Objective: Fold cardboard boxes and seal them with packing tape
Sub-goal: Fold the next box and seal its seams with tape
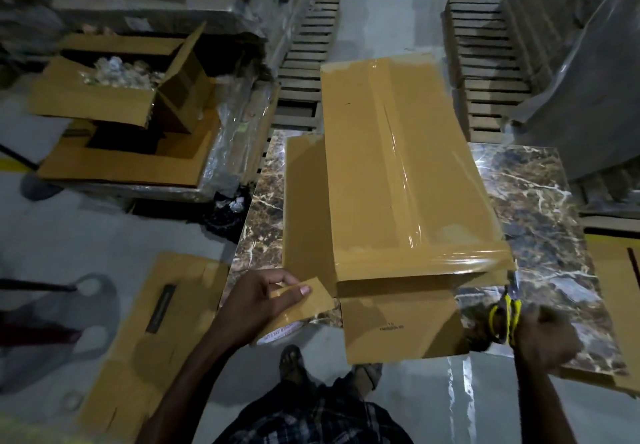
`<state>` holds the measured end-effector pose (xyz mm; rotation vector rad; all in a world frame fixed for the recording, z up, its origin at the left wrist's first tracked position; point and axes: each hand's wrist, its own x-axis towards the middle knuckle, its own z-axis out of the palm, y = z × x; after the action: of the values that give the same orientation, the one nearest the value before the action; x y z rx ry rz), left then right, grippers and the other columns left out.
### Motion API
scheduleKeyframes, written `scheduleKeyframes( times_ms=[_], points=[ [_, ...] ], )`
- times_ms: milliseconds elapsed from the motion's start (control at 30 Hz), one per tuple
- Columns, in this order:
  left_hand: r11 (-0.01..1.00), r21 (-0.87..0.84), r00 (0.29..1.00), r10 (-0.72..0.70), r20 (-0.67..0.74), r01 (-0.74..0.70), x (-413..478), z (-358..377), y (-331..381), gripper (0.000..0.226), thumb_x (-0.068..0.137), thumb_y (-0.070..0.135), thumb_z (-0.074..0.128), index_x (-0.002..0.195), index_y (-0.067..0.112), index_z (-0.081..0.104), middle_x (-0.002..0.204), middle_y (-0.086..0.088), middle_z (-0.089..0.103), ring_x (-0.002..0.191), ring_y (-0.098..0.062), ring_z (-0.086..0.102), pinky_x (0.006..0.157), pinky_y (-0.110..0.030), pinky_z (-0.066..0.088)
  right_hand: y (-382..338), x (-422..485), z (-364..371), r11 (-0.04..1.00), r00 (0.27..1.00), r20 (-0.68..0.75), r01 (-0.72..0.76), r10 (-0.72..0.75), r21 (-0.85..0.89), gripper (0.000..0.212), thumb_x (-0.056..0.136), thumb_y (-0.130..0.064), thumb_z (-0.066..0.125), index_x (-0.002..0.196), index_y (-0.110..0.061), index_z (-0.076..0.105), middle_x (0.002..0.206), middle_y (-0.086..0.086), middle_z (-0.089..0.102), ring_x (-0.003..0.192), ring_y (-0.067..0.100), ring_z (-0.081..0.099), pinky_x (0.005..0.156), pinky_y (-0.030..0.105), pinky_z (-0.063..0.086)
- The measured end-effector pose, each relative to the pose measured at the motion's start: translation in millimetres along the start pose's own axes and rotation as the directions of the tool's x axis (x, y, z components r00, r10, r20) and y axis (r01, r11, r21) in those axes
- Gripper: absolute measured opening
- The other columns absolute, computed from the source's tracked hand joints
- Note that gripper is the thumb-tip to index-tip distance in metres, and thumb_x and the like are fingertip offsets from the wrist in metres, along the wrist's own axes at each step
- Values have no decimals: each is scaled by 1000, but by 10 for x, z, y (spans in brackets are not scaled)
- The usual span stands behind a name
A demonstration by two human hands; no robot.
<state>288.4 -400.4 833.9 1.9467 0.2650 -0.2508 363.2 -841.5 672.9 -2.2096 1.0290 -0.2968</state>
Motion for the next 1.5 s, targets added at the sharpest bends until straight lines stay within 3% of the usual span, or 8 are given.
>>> scheduleKeyframes(
  times_ms=[133,267,367,900,1100,1300,1400,1500],
  points=[
    [999,-53,996,-12,-85,7,-56,25,24,21,89,34,79,80,14,78,85,-3,77,83,-17,73,82,-33,53,-966,-762,-289,860,857,-277,487,-436,153,24,100,-24,65,102,-4,77,95,16,75,87,31,67,81,36,47],
    [1000,-19,996,-8,-90,6,-40,-32,17,16,95,23,76,83,13,79,85,-4,78,83,-26,73,86,-44,55,-1704,-1845,-84,511,525,-51,844,-850,164,29,92,-43,75,104,-17,78,104,-2,75,95,18,65,93,41,48],
    [1000,-29,996,-4,-87,1,-34,-100,-2,15,95,21,75,82,13,79,85,-4,78,82,-26,73,81,-39,53,-1752,-2121,302,450,449,29,893,-893,26,30,91,-51,73,97,-23,79,102,-5,75,97,24,67,109,51,40],
    [987,-154,998,48,38,-42,100,-471,-252,21,87,43,78,81,22,79,90,4,79,96,-15,73,94,-38,51,-1542,-2316,747,510,510,-57,837,-859,-197,16,88,-23,80,93,-12,70,89,8,63,86,29,59,109,50,41],
    [990,-132,993,60,102,-46,244,-447,-303,32,80,58,76,82,26,78,95,9,79,106,-16,71,104,-44,51,-1552,-2402,389,581,589,-68,806,-805,110,18,88,-27,79,98,-13,72,104,1,70,100,21,63,106,48,45],
    [991,-134,974,47,222,-18,278,-100,-302,36,81,64,76,84,28,77,101,12,79,115,-13,69,106,-42,51,-1304,-2463,-216,819,938,71,258,-340,512,8,94,-15,74,101,-19,77,97,-11,76,93,8,70,81,24,56],
    [992,-126,948,32,316,8,246,224,-237,24,89,49,78,87,25,77,104,20,77,117,1,65,97,-31,51,-799,-1778,-190,913,994,-112,58,-13,404,9,95,-21,72,101,-16,77,93,0,75,92,19,71,84,35,55],
    [993,-118,933,26,359,18,201,591,-155,16,89,45,79,90,30,77,109,22,75,118,1,63,91,-27,50,-334,-996,-86,988,996,-76,-24,36,155,29,92,-37,67,105,-12,76,93,13,73,93,35,69,81,42,53]
  ],
)
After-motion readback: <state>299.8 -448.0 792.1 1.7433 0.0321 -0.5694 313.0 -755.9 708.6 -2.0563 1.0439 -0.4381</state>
